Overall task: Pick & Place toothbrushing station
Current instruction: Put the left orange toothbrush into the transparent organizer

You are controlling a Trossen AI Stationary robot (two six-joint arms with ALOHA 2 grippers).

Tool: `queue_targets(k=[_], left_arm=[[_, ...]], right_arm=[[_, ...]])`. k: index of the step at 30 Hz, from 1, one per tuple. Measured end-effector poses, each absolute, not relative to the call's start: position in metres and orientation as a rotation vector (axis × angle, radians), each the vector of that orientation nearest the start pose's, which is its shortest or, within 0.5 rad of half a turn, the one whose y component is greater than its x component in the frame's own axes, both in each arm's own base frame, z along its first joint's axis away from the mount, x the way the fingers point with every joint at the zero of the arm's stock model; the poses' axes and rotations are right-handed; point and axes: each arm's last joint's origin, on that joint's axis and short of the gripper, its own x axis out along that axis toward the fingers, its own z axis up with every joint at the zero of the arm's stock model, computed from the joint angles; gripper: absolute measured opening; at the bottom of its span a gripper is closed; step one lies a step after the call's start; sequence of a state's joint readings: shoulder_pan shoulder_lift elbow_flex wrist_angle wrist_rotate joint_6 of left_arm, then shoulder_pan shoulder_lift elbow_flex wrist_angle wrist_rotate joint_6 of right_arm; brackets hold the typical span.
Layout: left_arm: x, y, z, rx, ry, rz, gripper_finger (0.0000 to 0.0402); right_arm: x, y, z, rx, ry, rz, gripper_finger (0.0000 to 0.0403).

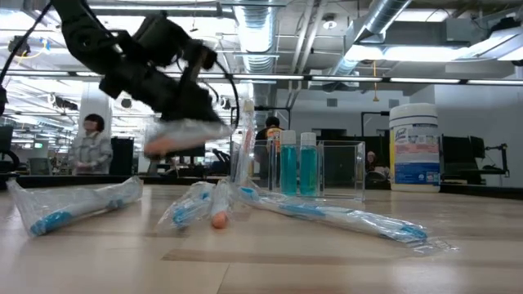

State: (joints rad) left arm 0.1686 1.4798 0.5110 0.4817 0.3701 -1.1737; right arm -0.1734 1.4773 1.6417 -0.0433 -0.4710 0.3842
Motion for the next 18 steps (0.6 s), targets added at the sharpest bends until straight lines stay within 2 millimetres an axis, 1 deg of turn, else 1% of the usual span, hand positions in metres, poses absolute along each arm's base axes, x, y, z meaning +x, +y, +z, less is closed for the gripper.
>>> queue_targets(k=[5,10,12,15,18], left_arm=[[0.258,0.034,0.184,-1.215,0.411,0.043,0.0],[0.245,0.033,0.218,-1.118,0.254,-0.013,0.0],[0.238,0.033,0.233,-1.045,0.173,-0.031,0.0],[0.228,0.032,0.254,-0.867,0.044,-0.061,0.0],[0.218,0.031,0.268,-0.692,-0.056,-0.036,0.0]], right_arm=[[0.317,-0.045,0.477,0.34,-0.059,0.307,0.0118],[0.316,-0.05,0.478,0.337,-0.07,0.294,0.0118],[0.316,-0.052,0.479,0.334,-0.078,0.29,0.0118],[0.315,-0.054,0.48,0.331,-0.09,0.285,0.0118],[0.315,-0.057,0.48,0.33,-0.093,0.278,0.0118]])
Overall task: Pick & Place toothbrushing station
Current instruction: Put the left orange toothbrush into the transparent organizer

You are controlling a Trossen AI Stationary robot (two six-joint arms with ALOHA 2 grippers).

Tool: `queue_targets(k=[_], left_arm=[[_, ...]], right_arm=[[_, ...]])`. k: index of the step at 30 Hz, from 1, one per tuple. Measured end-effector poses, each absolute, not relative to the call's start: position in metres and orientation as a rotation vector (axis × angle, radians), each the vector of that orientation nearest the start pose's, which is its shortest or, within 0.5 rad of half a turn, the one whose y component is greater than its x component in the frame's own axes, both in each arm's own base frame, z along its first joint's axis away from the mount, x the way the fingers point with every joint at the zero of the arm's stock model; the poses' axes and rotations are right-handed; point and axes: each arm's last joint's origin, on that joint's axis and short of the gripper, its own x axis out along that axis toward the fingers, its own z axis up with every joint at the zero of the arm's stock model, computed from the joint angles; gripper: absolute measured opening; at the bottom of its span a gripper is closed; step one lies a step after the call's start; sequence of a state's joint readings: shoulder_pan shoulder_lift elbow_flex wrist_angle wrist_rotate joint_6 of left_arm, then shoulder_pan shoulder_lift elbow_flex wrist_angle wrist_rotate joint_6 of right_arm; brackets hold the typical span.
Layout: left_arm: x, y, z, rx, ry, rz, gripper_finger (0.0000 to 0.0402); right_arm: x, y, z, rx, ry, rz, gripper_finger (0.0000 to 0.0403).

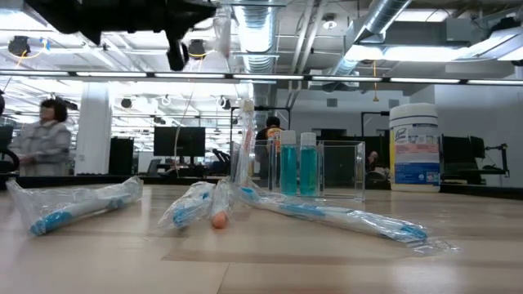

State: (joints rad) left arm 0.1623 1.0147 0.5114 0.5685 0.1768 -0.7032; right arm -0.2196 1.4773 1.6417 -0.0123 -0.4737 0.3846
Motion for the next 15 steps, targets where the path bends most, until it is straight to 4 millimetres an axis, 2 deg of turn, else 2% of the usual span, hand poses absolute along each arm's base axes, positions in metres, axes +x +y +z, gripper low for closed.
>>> queue_targets(k=[4,9,15], left_arm=[[0.21,0.032,0.278,-0.547,-0.133,0.038,0.0],[0.207,0.033,0.286,-0.452,-0.214,0.099,0.0],[0.215,0.036,0.305,-0.277,-0.251,0.145,0.0]], right_arm=[[0.314,-0.059,0.48,0.338,-0.093,0.27,0.0118],[0.314,-0.063,0.48,0.363,-0.091,0.258,0.0118],[0.313,-0.067,0.48,0.397,-0.089,0.248,0.0118]])
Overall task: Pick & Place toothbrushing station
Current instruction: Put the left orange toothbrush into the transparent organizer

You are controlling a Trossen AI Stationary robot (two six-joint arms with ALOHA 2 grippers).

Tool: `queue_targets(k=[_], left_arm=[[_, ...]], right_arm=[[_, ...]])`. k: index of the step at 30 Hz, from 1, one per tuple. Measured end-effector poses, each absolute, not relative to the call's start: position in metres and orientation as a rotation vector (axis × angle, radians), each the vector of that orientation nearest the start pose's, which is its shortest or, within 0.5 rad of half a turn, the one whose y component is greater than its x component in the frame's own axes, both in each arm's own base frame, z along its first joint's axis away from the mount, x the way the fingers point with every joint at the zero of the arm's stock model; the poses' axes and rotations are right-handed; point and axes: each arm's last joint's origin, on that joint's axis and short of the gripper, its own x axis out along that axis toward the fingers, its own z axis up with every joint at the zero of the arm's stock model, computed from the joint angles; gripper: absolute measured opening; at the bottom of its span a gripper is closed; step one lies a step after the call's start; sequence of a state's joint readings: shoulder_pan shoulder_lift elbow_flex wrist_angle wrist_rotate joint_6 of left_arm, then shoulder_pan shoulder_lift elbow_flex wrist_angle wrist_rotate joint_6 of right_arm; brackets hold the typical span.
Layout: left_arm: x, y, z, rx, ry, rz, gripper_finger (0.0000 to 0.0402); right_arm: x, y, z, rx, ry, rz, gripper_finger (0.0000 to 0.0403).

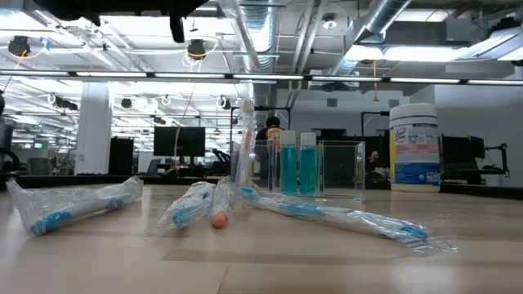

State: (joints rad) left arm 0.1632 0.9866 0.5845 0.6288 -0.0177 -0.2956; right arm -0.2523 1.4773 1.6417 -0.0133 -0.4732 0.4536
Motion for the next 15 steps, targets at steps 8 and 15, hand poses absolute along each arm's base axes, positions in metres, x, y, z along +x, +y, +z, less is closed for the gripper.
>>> queue_targets(k=[8,15], left_arm=[[0.244,0.04,0.281,-0.233,-0.121,0.149,0.0],[0.259,0.034,0.261,-0.223,-0.035,0.122,0.0]], right_arm=[[0.312,-0.07,0.48,0.446,-0.085,0.242,0.0118],[0.312,-0.071,0.48,0.467,-0.083,0.239,0.0118]])
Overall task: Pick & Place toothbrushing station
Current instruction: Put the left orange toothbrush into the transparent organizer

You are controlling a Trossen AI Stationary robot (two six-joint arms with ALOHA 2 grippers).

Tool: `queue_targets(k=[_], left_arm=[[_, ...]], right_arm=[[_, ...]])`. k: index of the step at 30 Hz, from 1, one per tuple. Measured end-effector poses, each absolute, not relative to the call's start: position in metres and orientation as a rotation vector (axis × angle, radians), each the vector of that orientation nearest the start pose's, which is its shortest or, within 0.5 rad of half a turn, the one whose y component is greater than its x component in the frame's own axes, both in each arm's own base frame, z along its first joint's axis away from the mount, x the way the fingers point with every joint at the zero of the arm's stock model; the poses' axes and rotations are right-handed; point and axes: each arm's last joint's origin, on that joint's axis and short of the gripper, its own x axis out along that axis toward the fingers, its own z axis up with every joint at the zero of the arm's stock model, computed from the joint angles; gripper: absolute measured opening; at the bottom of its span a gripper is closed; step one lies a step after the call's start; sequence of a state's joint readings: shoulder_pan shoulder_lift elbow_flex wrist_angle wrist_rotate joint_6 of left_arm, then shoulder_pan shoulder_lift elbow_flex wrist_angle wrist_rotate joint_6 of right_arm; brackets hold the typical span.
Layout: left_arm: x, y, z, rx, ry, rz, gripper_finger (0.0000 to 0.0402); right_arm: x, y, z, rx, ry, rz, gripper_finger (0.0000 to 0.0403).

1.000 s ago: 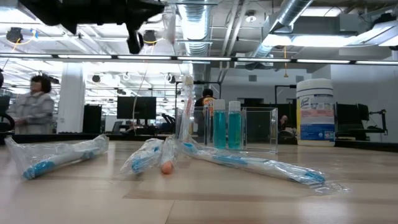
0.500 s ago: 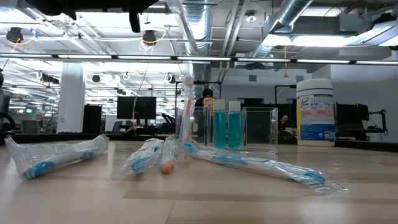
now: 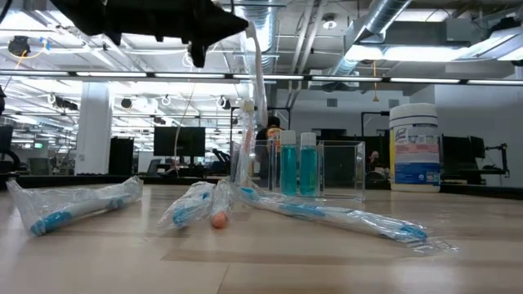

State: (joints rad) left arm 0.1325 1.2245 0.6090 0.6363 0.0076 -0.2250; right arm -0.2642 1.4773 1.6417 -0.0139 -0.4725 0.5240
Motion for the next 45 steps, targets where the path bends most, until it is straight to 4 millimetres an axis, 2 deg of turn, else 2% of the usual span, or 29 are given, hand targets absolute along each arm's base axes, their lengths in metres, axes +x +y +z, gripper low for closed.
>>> queue_targets(k=[11,23,32,37,45], left_arm=[[0.27,0.036,0.242,-0.184,0.06,0.132,0.0],[0.286,0.036,0.207,-0.227,0.201,0.078,0.0],[0.288,0.036,0.203,-0.24,0.211,0.078,0.0009],[0.288,0.036,0.202,-0.27,0.22,0.08,0.0046],[0.288,0.036,0.201,-0.311,0.221,0.08,0.0149]], right_arm=[[0.312,-0.071,0.479,0.468,-0.08,0.239,0.0118],[0.312,-0.069,0.479,0.468,-0.067,0.265,0.0118],[0.312,-0.068,0.479,0.465,-0.057,0.301,0.0118],[0.312,-0.068,0.479,0.462,-0.052,0.318,0.0118],[0.311,-0.067,0.479,0.457,-0.045,0.347,0.0118]])
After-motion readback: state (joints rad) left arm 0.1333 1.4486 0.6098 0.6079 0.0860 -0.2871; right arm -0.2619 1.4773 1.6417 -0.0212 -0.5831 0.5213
